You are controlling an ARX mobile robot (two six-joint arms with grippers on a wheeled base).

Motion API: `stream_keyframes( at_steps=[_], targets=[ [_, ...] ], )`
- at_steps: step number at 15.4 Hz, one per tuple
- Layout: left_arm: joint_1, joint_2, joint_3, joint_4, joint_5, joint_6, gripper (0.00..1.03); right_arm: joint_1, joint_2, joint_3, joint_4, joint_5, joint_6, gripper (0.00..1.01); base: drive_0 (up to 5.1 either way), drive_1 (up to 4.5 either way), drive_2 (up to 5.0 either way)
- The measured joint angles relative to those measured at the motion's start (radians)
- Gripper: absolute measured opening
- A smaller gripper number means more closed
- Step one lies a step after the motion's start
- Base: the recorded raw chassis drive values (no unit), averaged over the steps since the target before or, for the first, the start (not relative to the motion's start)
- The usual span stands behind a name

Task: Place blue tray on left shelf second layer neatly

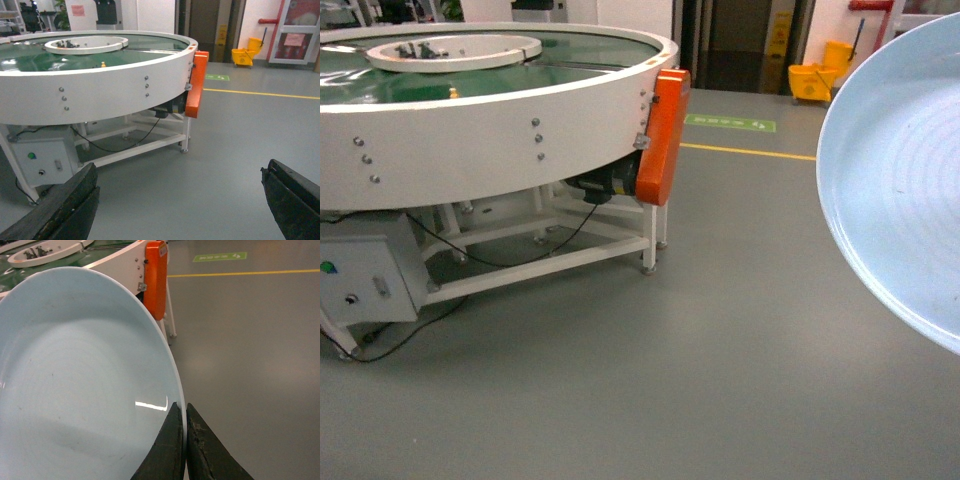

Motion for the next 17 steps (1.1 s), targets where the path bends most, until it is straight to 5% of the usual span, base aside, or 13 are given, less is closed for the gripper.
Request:
stream_keyframes(
  at_steps=[13,17],
  targets=[
    [-0.001,0.000,0.000,0.002,-0.002,0.000,0.98,0.001,-0.002,0.000,-0.001,-0.002,0.000,0.02,-1.6,-1.60,-1.6],
    [-0.001,0.000,0.000,0.002,-0.002,0.000,0.98,0.000,-0.002,0.000,0.000,-0.001,0.000,0.02,1.0,-0.36,-6.8]
  ],
)
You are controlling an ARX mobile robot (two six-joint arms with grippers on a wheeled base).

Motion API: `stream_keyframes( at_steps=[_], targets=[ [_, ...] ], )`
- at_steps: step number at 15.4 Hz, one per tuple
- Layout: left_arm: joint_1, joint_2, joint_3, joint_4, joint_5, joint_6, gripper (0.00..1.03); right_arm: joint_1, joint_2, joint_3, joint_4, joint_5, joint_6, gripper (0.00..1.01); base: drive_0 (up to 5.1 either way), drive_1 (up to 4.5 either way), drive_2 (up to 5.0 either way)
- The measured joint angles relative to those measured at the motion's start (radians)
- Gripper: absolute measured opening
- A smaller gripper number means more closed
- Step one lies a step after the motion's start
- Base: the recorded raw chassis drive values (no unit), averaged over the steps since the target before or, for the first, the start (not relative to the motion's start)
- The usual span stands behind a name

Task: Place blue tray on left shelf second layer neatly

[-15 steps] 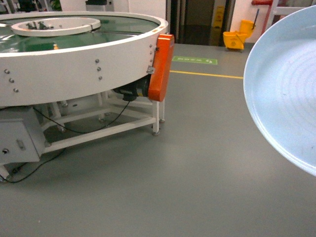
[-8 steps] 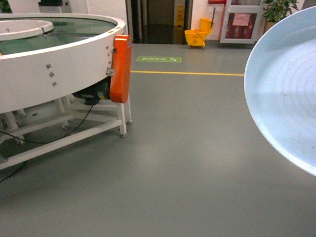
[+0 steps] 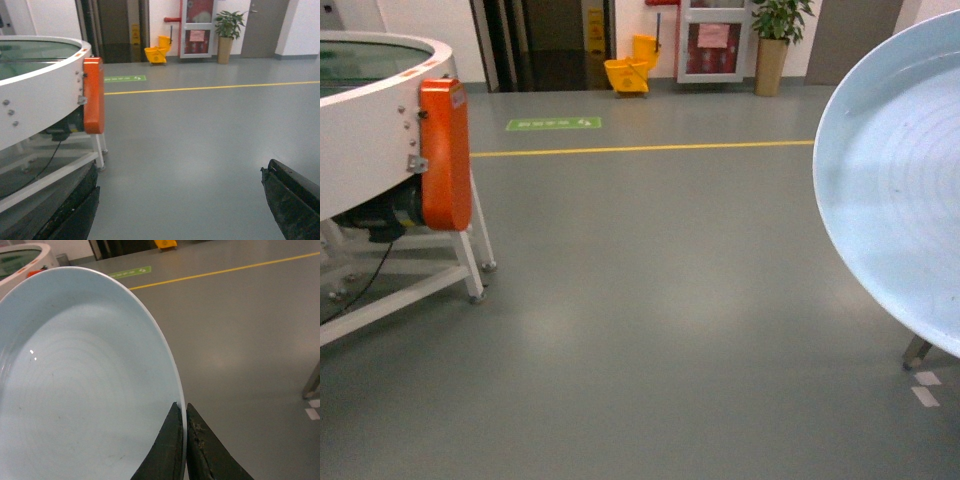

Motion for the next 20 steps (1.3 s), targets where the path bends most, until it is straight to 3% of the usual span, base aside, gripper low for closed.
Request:
stream_keyframes(
  at_steps=[12,20],
  targets=[
    [0.000,0.000,0.000,-0.001,-0.001,0.000,0.98,-0.001,0.005,0.000,-0.001,0.002,0.000,0.02,1.0,-0.36,-6.8],
    [0.000,0.000,0.000,-0.001,0.003,0.000,0.98,0.005,0.005,0.000,0.003,0.005,0.000,0.02,2.2,-2.50,-5.6]
  ],
)
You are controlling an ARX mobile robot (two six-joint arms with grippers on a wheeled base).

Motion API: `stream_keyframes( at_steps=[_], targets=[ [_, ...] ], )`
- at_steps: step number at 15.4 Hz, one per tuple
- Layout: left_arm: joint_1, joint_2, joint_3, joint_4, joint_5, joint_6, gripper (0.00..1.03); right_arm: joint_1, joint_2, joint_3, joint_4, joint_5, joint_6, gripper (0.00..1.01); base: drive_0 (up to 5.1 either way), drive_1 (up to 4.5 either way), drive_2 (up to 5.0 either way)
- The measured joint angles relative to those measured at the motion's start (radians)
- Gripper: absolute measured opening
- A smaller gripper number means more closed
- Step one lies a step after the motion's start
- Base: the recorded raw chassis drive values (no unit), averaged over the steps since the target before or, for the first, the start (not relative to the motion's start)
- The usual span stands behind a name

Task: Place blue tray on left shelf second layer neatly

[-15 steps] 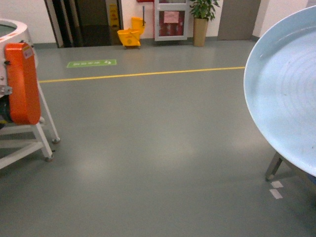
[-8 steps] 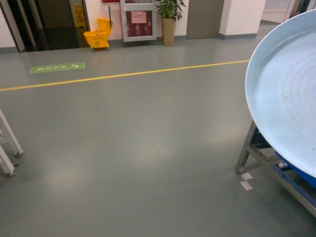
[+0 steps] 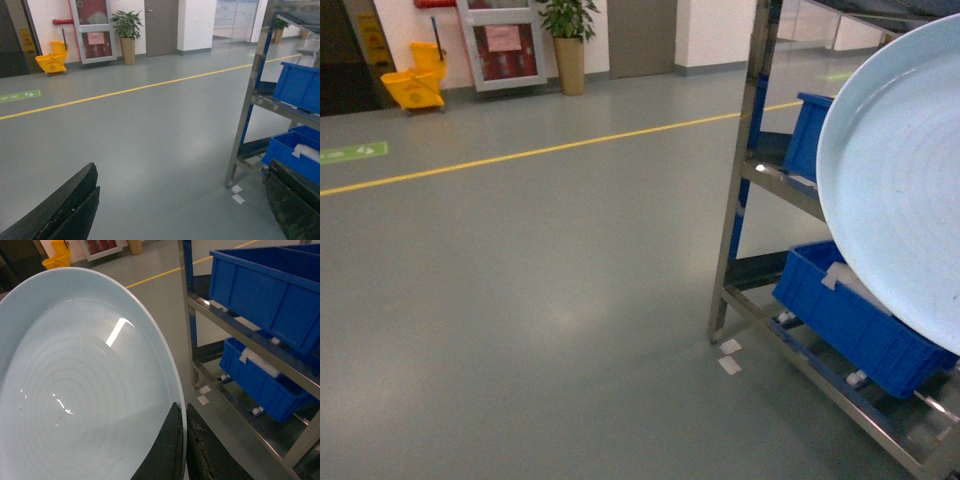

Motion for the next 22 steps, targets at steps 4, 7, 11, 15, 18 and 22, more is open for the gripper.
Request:
stream_keyframes(
  at_steps=[4,7,11,15,18,22],
  targets=[
    [0.000,0.000,0.000,-0.001,0.000,0.000,0.98,0.001,0.000,0.000,-0.005,-0.004,0.000,0.02,2.2,-2.50,-5.6],
    [0.000,0.000,0.000,-0.001,0.000,0.000,0.98,0.000,0.000,0.000,-0.004,-0.003,0.000,0.02,2.2,-2.50,-5.6],
    [0.000,0.000,0.000,-0.001,-0.001,0.000,0.98,0.000,-0.001,0.000,-0.004,-0.003,0.000,0.02,2.2,-2.50,-5.6],
    [0.000,0.000,0.000,-0.001,-0.002,0.000,0.98,0.001,-0.004,0.000,-0.002,-0.005,0.000,0.02,2.2,-2.50,-5.6],
    [0.000,0.000,0.000,0.002,-0.003,0.000,0.98,0.000,-0.004,0.000,-0.004,-0.002,0.000,0.02,2.2,-2.50,-5.6],
    [0.000,0.000,0.000,0.001,-0.001,0.000,0.98,-0.006,0.000,0.000,0.001,0.000,0.000,0.02,0.3,-2.03,-3.6]
  ],
)
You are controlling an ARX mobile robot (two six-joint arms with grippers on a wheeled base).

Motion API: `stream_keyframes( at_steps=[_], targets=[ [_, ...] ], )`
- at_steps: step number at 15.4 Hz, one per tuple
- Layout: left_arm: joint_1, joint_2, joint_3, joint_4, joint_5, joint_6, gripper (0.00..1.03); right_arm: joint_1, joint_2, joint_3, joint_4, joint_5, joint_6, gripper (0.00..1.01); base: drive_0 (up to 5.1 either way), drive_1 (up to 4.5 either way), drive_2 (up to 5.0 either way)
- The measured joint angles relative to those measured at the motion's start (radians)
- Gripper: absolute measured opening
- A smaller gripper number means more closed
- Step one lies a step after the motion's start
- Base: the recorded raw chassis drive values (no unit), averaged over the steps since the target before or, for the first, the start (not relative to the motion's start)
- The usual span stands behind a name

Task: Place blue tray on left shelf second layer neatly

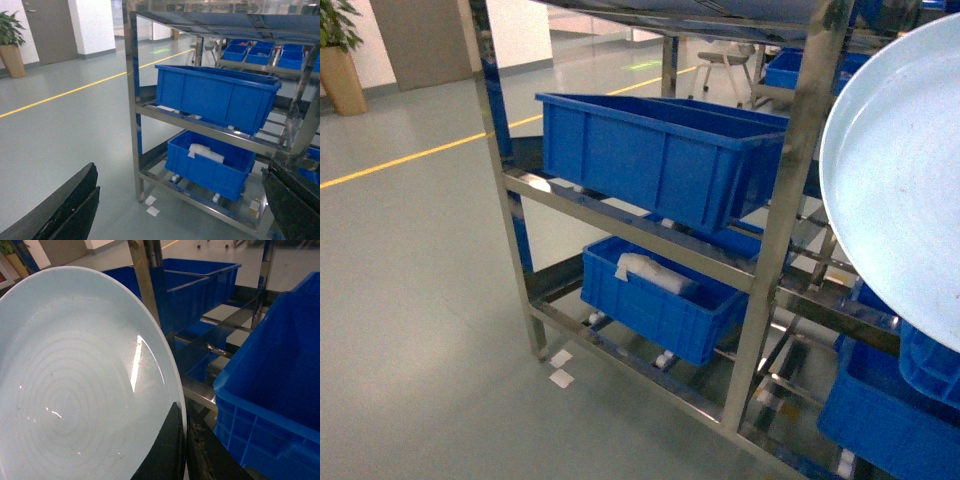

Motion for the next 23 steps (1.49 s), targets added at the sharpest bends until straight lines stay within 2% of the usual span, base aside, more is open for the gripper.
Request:
stream_keyframes(
  at_steps=[23],
  targets=[
    [0.000,0.000,0.000,-0.001,-0.003,0.000,0.98,0.006,0.000,0.000,-0.004,-0.005,0.000,0.02,-1.7,-1.66,-1.7]
  ],
)
